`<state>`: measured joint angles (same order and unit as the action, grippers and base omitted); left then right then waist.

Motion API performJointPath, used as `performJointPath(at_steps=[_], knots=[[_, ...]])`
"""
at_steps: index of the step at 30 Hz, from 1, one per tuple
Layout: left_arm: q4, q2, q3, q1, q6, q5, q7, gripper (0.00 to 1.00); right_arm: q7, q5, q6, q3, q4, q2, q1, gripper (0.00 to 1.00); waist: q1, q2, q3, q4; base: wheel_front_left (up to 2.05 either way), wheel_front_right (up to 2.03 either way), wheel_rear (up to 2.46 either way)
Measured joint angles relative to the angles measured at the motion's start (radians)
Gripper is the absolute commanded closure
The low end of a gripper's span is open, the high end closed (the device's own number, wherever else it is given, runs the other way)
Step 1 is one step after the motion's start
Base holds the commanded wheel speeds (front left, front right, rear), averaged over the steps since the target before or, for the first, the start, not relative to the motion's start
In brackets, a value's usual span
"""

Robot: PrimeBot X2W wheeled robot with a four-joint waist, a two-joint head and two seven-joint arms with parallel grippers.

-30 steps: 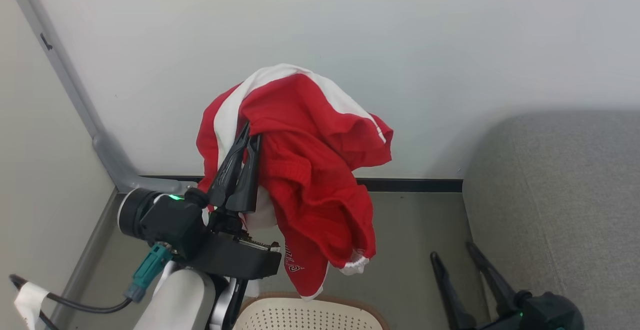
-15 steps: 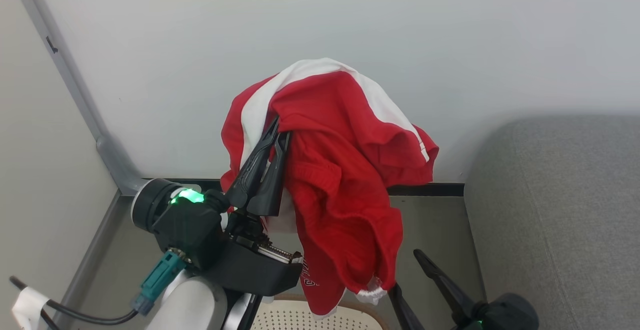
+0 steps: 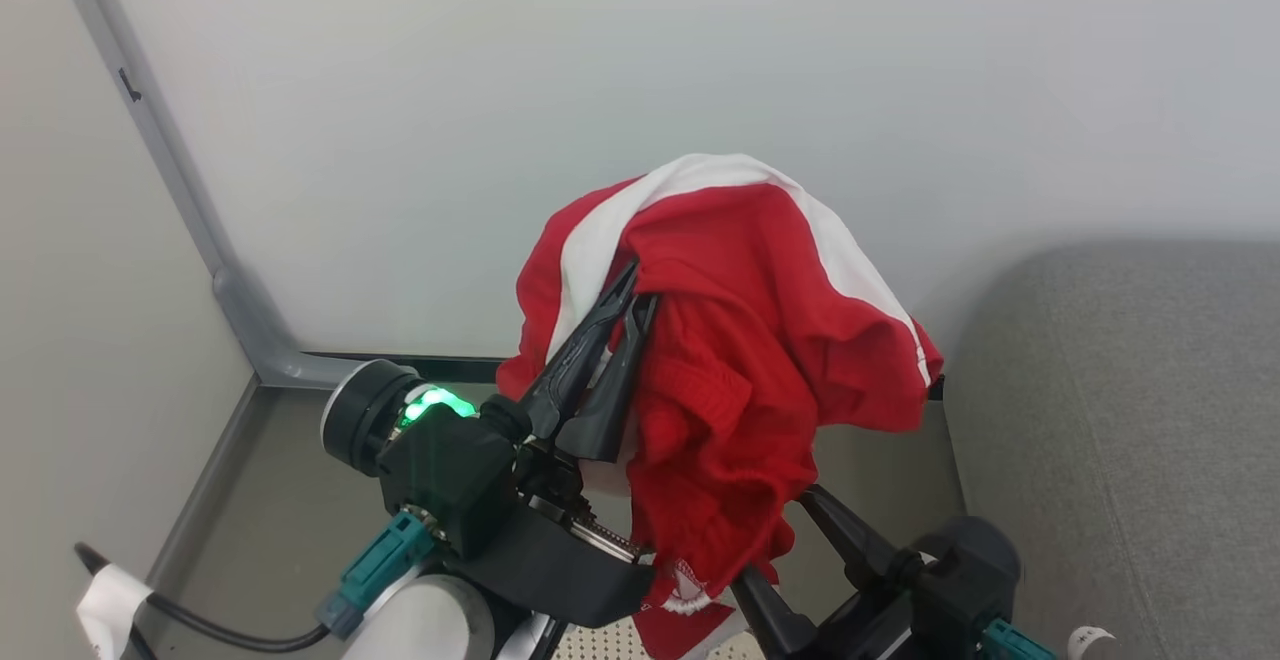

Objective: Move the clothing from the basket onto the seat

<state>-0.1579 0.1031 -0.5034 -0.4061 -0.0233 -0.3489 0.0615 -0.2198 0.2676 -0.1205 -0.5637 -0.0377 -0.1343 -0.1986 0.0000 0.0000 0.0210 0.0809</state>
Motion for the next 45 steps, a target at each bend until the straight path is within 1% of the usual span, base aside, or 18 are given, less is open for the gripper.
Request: performJointPath(at_steps=[5,7,8,13,19,20,21,27,35,36,37,38,39,40,41,45], knots=[[-0.012,-0.002,-0.023,0.0,0.007,0.0,-0.024,1.0,0.004,0.022,-0.003,-0.026,-0.019,0.003,-0.055,0.0,0.0,0.0,0.001,0.014,0.0,0.0,0.0],[-0.017,-0.002,-0.027,0.0,0.008,0.0,-0.03,1.0,0.004,0.038,-0.003,-0.043,-0.033,0.004,-0.084,0.0,0.0,0.0,0.001,0.019,0.0,0.0,0.0],[-0.017,-0.002,-0.031,0.0,0.015,0.0,-0.035,1.0,0.004,0.048,-0.003,-0.053,-0.035,0.005,-0.098,0.0,0.0,0.0,0.002,0.022,0.0,0.0,0.0],[-0.024,-0.002,-0.052,0.001,0.016,0.0,-0.057,1.0,-0.002,0.092,-0.003,-0.109,-0.058,0.02,-0.176,0.0,0.0,0.0,0.001,0.034,0.0,0.0,0.0],[-0.026,-0.004,-0.064,0.001,0.023,-0.002,-0.078,1.0,-0.011,0.124,-0.003,-0.134,-0.099,0.028,-0.241,0.0,0.0,0.0,-0.002,0.047,0.0,0.0,0.0],[-0.026,-0.004,-0.064,0.001,0.023,-0.002,-0.079,1.0,-0.011,0.129,-0.003,-0.14,-0.104,0.029,-0.247,0.52,0.0,0.0,-0.003,0.048,0.0,0.0,0.0],[-0.026,-0.004,-0.064,0.001,0.023,-0.002,-0.081,1.0,-0.011,0.131,-0.003,-0.144,-0.108,0.03,-0.248,1.0,0.0,0.0,-0.003,0.05,0.0,0.0,0.0],[-0.027,-0.004,-0.067,0.002,0.024,-0.004,-0.096,1.0,-0.017,0.165,-0.003,-0.173,-0.131,0.029,-0.268,1.0,0.0,0.0,-0.005,0.054,0.0,0.0,0.0],[-0.033,-0.001,-0.067,0.005,0.023,-0.008,-0.113,1.0,-0.022,0.174,-0.003,-0.184,-0.143,0.018,-0.268,1.0,0.0,0.0,-0.007,0.05,0.0,0.0,0.0],[-0.033,0.0,-0.068,0.005,0.023,-0.008,-0.114,0.94,-0.024,0.175,-0.003,-0.184,-0.145,0.016,-0.268,1.0,0.0,0.0,-0.007,0.05,0.0,0.0,0.0],[-0.034,0.0,-0.068,0.005,0.023,-0.008,-0.115,0.76,-0.026,0.175,-0.003,-0.184,-0.146,0.014,-0.268,1.0,0.0,0.0,-0.007,0.049,0.0,0.0,0.0],[-0.035,0.001,-0.07,0.006,0.023,-0.008,-0.119,0.44,-0.028,0.175,-0.003,-0.183,-0.148,0.01,-0.269,1.0,0.0,0.0,-0.008,0.048,0.0,0.0,0.0],[-0.035,0.002,-0.072,0.006,0.023,-0.008,-0.121,0.44,-0.028,0.175,-0.003,-0.181,-0.149,0.006,-0.269,1.0,0.0,0.0,-0.008,0.048,0.0,0.0,0.0],[-0.036,0.004,-0.075,0.007,0.023,-0.008,-0.122,0.1,-0.028,0.175,-0.003,-0.178,-0.151,0.003,-0.269,1.0,0.0,0.0,-0.008,0.047,0.0,0.0,0.0],[-0.037,0.005,-0.078,0.008,0.023,-0.008,-0.123,0.0,-0.028,0.175,-0.003,-0.174,-0.153,0.0,-0.269,1.0,0.0,0.0,-0.008,0.046,0.0,0.0,0.0],[-0.042,0.01,-0.085,0.029,0.022,-0.008,-0.13,0.0,-0.028,0.174,-0.003,-0.154,-0.156,-0.013,-0.269,1.0,0.0,0.0,-0.008,0.042,0.0,0.0,0.0]])
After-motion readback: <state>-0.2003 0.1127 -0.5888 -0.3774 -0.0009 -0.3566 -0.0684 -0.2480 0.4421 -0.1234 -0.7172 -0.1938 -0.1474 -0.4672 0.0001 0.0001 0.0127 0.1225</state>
